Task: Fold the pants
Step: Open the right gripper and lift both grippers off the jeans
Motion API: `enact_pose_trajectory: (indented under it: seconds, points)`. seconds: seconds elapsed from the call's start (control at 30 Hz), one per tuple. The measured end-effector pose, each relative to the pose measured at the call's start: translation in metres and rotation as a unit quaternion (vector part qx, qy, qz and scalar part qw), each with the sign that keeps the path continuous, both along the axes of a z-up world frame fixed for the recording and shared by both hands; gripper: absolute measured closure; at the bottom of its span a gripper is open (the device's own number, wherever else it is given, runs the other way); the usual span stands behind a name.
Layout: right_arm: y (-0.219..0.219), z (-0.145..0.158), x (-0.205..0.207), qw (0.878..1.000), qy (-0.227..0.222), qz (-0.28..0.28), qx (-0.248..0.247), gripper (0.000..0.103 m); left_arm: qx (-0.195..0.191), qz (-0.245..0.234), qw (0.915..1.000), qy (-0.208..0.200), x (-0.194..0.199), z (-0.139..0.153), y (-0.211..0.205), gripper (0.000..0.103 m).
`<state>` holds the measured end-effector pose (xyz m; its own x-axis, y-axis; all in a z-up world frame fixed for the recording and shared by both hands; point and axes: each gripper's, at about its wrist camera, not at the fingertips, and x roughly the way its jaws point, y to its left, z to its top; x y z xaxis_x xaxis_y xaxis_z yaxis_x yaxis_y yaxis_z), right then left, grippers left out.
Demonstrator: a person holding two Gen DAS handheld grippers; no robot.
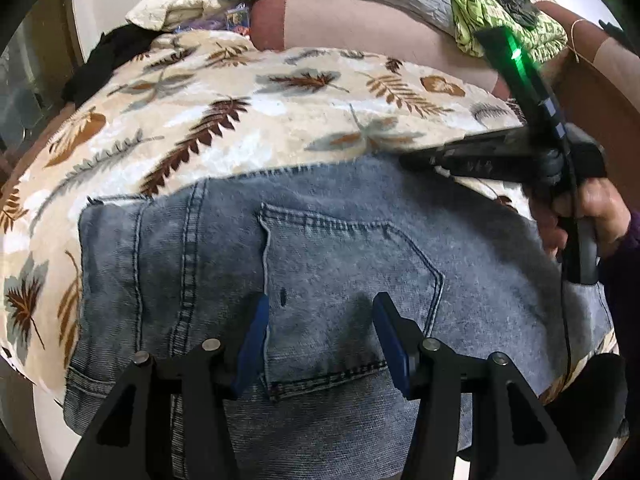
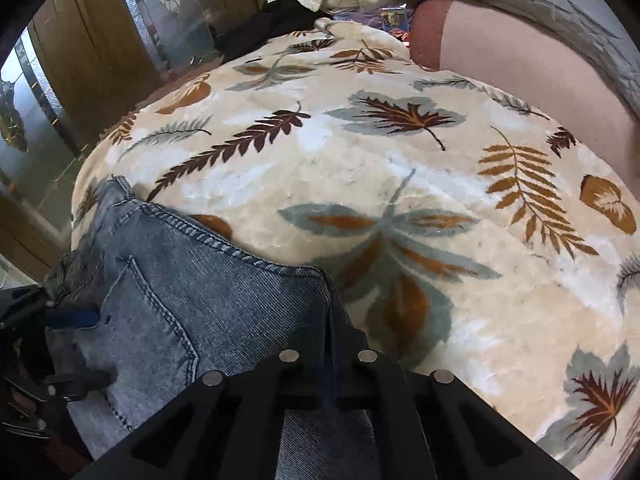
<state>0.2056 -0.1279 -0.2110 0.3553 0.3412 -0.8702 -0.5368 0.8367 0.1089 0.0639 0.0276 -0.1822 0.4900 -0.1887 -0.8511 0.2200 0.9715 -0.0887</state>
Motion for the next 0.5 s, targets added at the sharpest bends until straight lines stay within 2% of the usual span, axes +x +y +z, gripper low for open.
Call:
enact_pose_trajectory:
  seconds: [0.07,0.13,0.23,0.33,0.4,0.47,0.5]
  points:
    - [0.001,-0.015,0.003,1.000,0.014,-0.012,-0.009,0.102,0.018,-0.005,0.9998,0.006,0.001,-0.009,-0.004,0.048]
    - [0.000,-0.019,0.002,0.999,0.016,-0.028,0.001,0.101,0.029,-0.005,0.9994,0.016,0.000,-0.017,-0.006,0.048]
    - [-0.012,-0.004,-0.002,0.997,0.031,-0.069,0.030,0.099,0.047,-0.013,0.9987,0.008,-0.004,-0.015,-0.010,0.048]
    - [-0.035,0.029,-0.031,0.993,-0.007,-0.107,0.050,0.099,0.032,0.002,0.9994,0.014,-0.006,-0.005,-0.005,0.047]
    - [-0.051,0.042,-0.057,0.990,-0.012,-0.130,0.049,0.099,0.024,0.006,0.9997,0.003,-0.011,0.003,-0.006,0.040]
    - [-0.065,0.049,-0.090,0.987,-0.018,-0.158,0.038,0.099,0.020,0.007,0.9997,-0.013,-0.020,0.012,-0.012,0.022]
    - [-0.073,0.051,-0.110,0.984,-0.019,-0.173,0.034,0.099,0.017,0.005,0.9997,-0.019,-0.026,0.015,-0.018,0.021]
